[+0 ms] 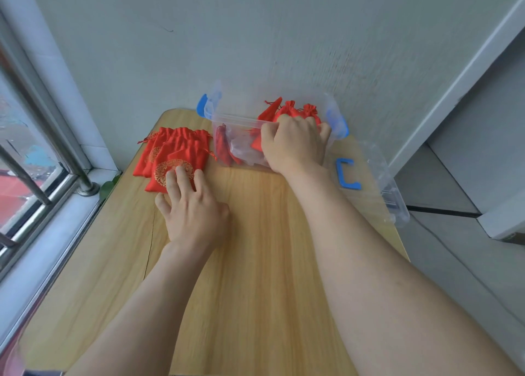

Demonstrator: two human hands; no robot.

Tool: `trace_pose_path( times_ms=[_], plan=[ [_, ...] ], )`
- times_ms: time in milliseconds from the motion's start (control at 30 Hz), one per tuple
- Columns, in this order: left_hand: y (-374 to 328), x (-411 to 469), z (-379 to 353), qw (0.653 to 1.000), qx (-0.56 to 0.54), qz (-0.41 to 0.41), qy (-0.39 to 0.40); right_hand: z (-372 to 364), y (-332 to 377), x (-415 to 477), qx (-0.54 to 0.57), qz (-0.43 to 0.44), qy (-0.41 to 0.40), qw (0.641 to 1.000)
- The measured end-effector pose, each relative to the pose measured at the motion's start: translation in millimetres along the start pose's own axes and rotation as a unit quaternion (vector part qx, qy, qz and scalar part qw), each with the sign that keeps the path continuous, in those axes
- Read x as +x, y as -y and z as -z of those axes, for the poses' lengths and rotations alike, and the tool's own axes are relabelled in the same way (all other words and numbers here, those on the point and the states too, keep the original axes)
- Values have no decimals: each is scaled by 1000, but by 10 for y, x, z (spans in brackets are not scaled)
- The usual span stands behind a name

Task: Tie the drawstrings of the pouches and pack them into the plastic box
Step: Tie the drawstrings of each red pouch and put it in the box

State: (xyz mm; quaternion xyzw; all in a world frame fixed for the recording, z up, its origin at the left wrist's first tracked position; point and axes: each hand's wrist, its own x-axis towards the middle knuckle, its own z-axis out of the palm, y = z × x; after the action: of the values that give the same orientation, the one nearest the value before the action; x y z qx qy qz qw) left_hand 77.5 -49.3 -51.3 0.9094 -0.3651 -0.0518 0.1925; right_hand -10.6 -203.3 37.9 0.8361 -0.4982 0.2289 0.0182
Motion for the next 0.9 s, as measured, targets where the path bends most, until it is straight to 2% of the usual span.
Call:
trace_pose_path(
  times_ms=[133, 233, 300, 333, 367, 433, 500, 567, 733, 900],
  plan=[
    [31, -2, 20, 1000, 21, 0, -11, 10, 37, -7, 5, -20, 22, 1000],
    [26, 7, 49, 998, 32, -17, -51, 29, 118, -201, 14, -6, -74, 997],
    [30, 7, 88, 996, -21, -15, -80, 46, 170, -453, 52, 16, -141, 989],
    [38, -6, 107, 995, -50, -12, -91, 58, 195, -591, 78, 18, -146, 986],
    [34, -17, 130, 993, -75, -12, -94, 61, 204, -716, 106, 6, -131, 986],
    [34, -83, 188, 992, -92, 1, -90, 87, 221, -961, 148, -55, -39, 987],
    [37, -162, 231, 998, -39, 21, -51, 107, 202, -1134, 167, -131, 74, 975],
    [41, -233, 239, 1000, 10, 20, -4, 145, 160, -1261, 188, -182, 132, 956],
    [-29, -406, 198, 998, -26, -34, 46, 241, 11, -1520, 188, -233, 207, 932],
    [-175, -504, 164, 992, -85, 9, 90, 269, -88, -1649, 165, -233, 237, 929]
  ],
)
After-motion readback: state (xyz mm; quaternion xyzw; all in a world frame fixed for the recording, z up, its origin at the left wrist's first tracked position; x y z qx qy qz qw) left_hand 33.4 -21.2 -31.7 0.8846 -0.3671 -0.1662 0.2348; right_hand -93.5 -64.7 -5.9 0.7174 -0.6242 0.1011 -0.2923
